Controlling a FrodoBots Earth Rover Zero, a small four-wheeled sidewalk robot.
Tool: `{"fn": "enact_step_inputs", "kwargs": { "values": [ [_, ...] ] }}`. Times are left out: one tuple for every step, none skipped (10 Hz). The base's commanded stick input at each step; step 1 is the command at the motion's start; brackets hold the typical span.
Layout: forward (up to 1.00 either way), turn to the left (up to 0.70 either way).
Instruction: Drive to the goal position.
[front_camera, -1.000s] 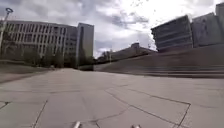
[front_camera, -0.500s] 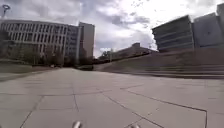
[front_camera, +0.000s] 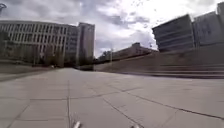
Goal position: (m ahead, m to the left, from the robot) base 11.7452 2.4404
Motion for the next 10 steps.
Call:
{"fn": "enact_step_inputs", "kwargs": {
  "values": [
    [0.7,0.0],
    [0.7,0.0],
    [0.7,0.01],
    [0.7,0.02],
    [0.7,0.02],
    [0.7,0.02],
    [0.7,0.02],
    [0.7,0.02],
    [0.7,0.02],
    [0.7,0.02]
  ]
}}
